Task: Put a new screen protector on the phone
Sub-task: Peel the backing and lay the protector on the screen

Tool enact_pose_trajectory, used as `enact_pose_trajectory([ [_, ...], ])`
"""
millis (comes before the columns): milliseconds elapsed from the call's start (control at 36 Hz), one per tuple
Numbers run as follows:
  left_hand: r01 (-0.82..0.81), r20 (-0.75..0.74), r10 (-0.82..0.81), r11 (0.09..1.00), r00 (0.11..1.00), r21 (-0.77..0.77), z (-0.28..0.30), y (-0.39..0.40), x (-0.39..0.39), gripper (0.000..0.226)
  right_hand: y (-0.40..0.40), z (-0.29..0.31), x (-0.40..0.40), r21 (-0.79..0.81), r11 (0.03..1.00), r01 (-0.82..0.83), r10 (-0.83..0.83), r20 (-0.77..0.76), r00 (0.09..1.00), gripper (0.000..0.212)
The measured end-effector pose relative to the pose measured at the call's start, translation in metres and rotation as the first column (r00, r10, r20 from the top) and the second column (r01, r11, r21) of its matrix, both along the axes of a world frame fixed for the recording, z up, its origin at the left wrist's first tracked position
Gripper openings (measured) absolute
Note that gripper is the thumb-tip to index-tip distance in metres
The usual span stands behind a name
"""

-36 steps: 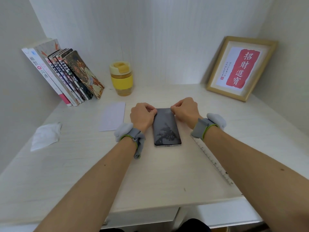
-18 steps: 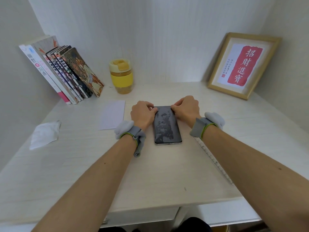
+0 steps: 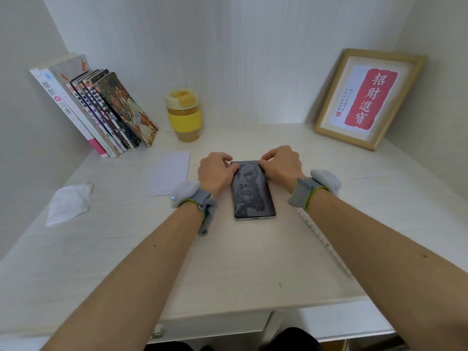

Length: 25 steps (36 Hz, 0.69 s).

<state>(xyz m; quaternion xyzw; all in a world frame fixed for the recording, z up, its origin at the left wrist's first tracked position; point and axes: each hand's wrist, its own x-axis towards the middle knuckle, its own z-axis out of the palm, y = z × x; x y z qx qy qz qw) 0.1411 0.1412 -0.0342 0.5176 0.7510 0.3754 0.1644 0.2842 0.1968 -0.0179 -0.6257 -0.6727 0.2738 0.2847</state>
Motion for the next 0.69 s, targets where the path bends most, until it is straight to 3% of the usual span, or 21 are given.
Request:
enact_pose_trajectory([
  [194, 0.052, -0.104, -0.052, 0.999, 0.993, 0.001, 0.002, -0.006, 0.007, 0.042, -0.004, -0.001, 0.008, -0.006, 0.992, -0.126, 0.126, -0.010, 0.992, 0.035],
  [333, 0.150, -0.249, -0.143, 0.989, 0.958, 0.009, 0.004, -0.021, 0.010, 0.030, -0.017, 0.002, 0.014, 0.036, 0.967, -0.251, 0.245, 0.124, 0.962, 0.035],
  [444, 0.242, -0.348, -0.219, 0.970, 0.911, 0.023, 0.010, -0.039, 0.012, 0.031, -0.034, 0.007, 0.023, 0.117, 0.925, -0.362, 0.316, 0.295, 0.902, 0.032],
  [583, 0.366, -0.390, -0.363, 0.928, 0.846, -0.068, 0.011, -0.061, 0.011, 0.033, -0.051, 0.010, 0.033, 0.079, 0.870, -0.486, 0.418, 0.404, 0.814, 0.028],
  [694, 0.430, -0.416, -0.462, 0.886, 0.783, -0.174, 0.014, -0.082, 0.009, 0.054, -0.066, 0.015, 0.044, 0.021, 0.820, -0.572, 0.501, 0.457, 0.735, 0.030],
])
